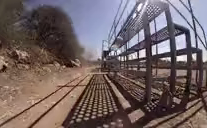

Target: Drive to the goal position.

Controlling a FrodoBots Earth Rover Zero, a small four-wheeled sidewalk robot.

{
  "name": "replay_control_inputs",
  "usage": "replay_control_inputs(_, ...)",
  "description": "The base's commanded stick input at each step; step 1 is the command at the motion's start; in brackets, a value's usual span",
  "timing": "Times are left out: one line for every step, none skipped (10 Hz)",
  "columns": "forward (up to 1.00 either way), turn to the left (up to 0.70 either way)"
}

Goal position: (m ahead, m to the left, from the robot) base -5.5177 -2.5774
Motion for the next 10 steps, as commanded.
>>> replay_control_inputs(1.00,0.00)
replay_control_inputs(1.00,0.00)
replay_control_inputs(1.00,0.00)
replay_control_inputs(1.00,0.00)
replay_control_inputs(1.00,0.00)
replay_control_inputs(1.00,0.00)
replay_control_inputs(1.00,0.00)
replay_control_inputs(1.00,0.00)
replay_control_inputs(1.00,0.00)
replay_control_inputs(1.00,0.00)
